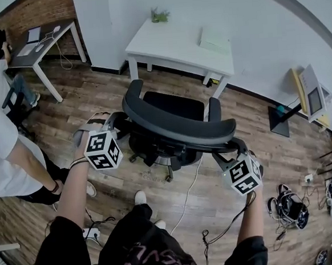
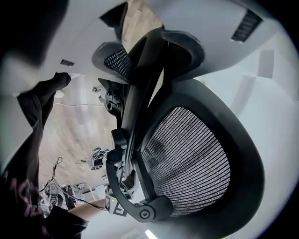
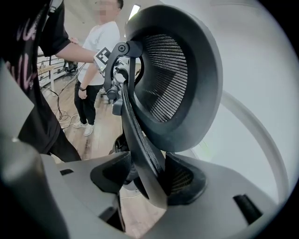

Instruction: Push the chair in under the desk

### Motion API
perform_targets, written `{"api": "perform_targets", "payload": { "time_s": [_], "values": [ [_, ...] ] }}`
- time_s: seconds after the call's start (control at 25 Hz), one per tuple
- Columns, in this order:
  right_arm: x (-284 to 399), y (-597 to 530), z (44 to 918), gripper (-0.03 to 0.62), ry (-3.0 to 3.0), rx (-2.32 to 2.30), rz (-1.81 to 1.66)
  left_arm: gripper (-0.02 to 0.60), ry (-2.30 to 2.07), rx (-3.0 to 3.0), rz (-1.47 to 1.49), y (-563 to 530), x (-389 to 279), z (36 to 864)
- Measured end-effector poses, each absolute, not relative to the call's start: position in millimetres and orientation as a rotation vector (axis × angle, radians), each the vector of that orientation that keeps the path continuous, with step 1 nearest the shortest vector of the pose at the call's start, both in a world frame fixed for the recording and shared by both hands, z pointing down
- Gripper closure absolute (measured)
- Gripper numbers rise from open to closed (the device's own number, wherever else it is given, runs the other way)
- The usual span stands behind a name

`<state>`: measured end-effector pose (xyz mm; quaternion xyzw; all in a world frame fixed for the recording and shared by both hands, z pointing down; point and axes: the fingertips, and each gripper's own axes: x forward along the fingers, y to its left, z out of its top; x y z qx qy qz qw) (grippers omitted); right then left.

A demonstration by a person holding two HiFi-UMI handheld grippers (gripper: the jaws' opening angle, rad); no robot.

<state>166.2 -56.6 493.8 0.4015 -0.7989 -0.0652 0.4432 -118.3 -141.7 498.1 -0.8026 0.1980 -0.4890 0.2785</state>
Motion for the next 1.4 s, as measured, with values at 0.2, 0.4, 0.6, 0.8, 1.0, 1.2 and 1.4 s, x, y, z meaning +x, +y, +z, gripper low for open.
{"api": "perform_targets", "payload": {
  "time_s": [0.2,0.4,0.6,0.8,1.0,1.2,1.4],
  "values": [
    [172,-99,486,0.353,-1.974,1.012,-0.148,0.367,0.516,-2.162,-1.318,-188,-112,489],
    [178,-133,487,0.352,-1.959,1.010,-0.115,0.367,0.497,-2.166,-1.306,-223,-107,490],
    [179,-154,491,0.352,-1.956,1.029,-0.108,0.367,0.490,-2.166,-1.291,-248,-103,493],
    [183,-174,496,0.349,-1.953,1.046,-0.127,0.366,0.483,-2.160,-1.282,-268,-99,498],
    [195,-215,491,0.349,-1.961,1.036,-0.118,0.367,0.477,-2.166,-1.303,-308,-87,493],
    [210,-243,492,0.349,-1.968,1.020,-0.127,0.366,0.494,-2.168,-1.319,-334,-74,495],
    [218,-280,490,0.349,-1.985,1.003,-0.145,0.367,0.512,-2.166,-1.328,-368,-65,493]
  ]
}}
